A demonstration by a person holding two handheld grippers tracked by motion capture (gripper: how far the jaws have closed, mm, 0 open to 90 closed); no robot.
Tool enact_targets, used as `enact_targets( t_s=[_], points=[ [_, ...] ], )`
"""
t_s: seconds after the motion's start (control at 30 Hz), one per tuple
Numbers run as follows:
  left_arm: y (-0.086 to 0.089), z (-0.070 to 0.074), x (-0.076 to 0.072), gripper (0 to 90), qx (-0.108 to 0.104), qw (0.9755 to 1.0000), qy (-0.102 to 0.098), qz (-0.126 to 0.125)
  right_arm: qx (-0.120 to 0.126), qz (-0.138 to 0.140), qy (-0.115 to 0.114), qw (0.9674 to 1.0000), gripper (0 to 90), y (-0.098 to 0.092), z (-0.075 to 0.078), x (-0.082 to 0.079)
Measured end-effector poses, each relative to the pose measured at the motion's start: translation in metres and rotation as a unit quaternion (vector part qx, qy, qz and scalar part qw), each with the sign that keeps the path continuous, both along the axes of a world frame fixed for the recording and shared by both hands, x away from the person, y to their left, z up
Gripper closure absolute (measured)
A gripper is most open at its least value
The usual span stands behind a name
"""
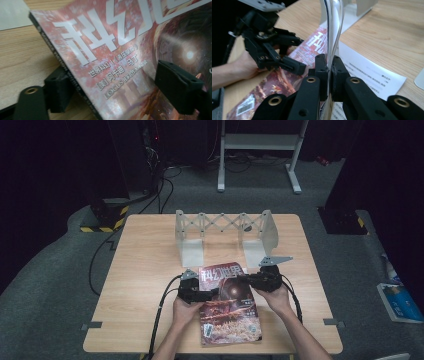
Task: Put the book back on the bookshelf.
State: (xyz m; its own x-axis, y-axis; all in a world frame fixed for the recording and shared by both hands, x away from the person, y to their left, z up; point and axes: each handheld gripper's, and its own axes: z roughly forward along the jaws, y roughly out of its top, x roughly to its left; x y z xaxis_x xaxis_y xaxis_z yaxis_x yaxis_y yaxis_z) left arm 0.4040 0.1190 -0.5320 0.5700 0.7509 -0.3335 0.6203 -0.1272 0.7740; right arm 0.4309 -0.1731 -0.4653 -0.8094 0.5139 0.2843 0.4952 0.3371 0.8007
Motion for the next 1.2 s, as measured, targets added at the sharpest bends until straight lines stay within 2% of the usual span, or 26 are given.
enact_targets(
  t_s=[0.03, 0.1, 0.13, 0.2, 0.27, 0.37, 0.4, 0.43, 0.5, 0.6, 0.7, 0.73, 0.83, 0.87, 0.9, 0.93, 1.0, 1.03, 1.07, 1.13, 1.2],
  points=[
    [0.000, 0.000, -0.001, 26.8, 0.005, 1.0000, -0.001, 0.002, -0.012, -0.006, 0.005, 0.9999, 85.9, 0.001, -0.004, 0.002],
    [0.000, 0.000, -0.001, 28.8, 0.008, 1.0000, -0.002, 0.002, -0.014, -0.008, 0.005, 0.9999, 85.9, 0.001, -0.006, 0.003],
    [0.000, 0.000, -0.001, 32.7, 0.010, 0.9999, -0.004, 0.003, -0.017, -0.017, 0.015, 0.9996, 85.8, 0.000, -0.011, 0.005],
    [-0.001, 0.000, -0.002, 34.6, 0.015, 0.9999, -0.007, 0.005, -0.019, -0.021, 0.019, 0.9994, 85.8, 0.000, -0.012, 0.005],
    [0.000, 0.000, -0.002, 40.7, 0.013, 0.9998, -0.004, 0.013, -0.034, -0.037, 0.026, 0.9984, 85.8, -0.001, -0.020, 0.008],
    [0.000, 0.000, -0.002, 44.9, 0.017, 0.9997, -0.006, 0.016, -0.039, -0.045, 0.030, 0.9978, 85.7, -0.001, -0.024, 0.009],
    [-0.001, 0.000, -0.003, 46.6, 0.021, 0.9996, -0.009, 0.014, -0.043, -0.048, 0.032, 0.9974, 85.6, -0.001, -0.026, 0.010],
    [-0.002, 0.000, -0.003, 49.0, 0.024, 0.9995, -0.012, 0.014, -0.059, -0.057, 0.034, 0.9960, 84.8, 0.000, -0.030, 0.009],
    [-0.002, 0.000, -0.003, 49.5, 0.024, 0.9995, -0.011, 0.015, -0.061, -0.060, 0.034, 0.9958, 84.2, 0.000, -0.031, 0.009],
    [-0.002, 0.000, -0.003, 50.9, 0.021, 0.9996, -0.009, 0.016, -0.064, -0.075, 0.036, 0.9944, 76.9, 0.000, -0.033, 0.010],
    [-0.001, 0.000, -0.003, 51.7, 0.018, 0.9997, -0.007, 0.014, -0.091, -0.102, 0.039, 0.9898, 62.3, -0.001, -0.037, 0.010],
    [-0.001, 0.000, -0.003, 51.8, 0.018, 0.9997, -0.007, 0.014, -0.091, -0.102, 0.039, 0.9898, 62.3, -0.001, -0.037, 0.010],
    [-0.001, 0.000, -0.003, 51.8, 0.016, 0.9997, -0.007, 0.014, -0.099, -0.126, 0.038, 0.9863, 58.1, -0.009, -0.042, 0.009],
    [-0.001, -0.001, -0.003, 51.8, 0.017, 0.9997, -0.008, 0.014, -0.100, -0.143, 0.037, 0.9840, 59.2, -0.015, -0.042, 0.007],
    [-0.001, -0.001, -0.003, 51.8, 0.017, 0.9997, -0.007, 0.014, -0.100, -0.143, 0.037, 0.9840, 59.2, -0.015, -0.042, 0.007],
    [-0.001, -0.001, -0.003, 51.7, 0.016, 0.9997, -0.007, 0.014, -0.084, -0.160, 0.039, 0.9827, 64.1, -0.025, -0.041, 0.005],
    [-0.001, -0.001, -0.003, 51.7, 0.016, 0.9997, -0.007, 0.014, -0.082, -0.164, 0.039, 0.9822, 66.7, -0.028, -0.041, 0.005],
    [-0.001, -0.001, -0.003, 51.7, 0.016, 0.9997, -0.007, 0.014, -0.081, -0.173, 0.039, 0.9808, 70.8, -0.032, -0.041, 0.004],
    [-0.001, -0.001, -0.003, 51.6, 0.016, 0.9998, -0.007, 0.014, -0.106, -0.184, 0.030, 0.9767, 79.1, -0.033, -0.041, 0.002],
    [-0.001, -0.001, -0.003, 51.6, 0.015, 0.9998, -0.006, 0.014, -0.113, -0.185, 0.026, 0.9759, 81.0, -0.033, -0.041, 0.002],
    [-0.001, -0.001, -0.003, 51.5, 0.015, 0.9998, -0.006, 0.015, -0.143, -0.185, 0.017, 0.9722, 84.9, -0.029, -0.045, 0.001]
  ],
)
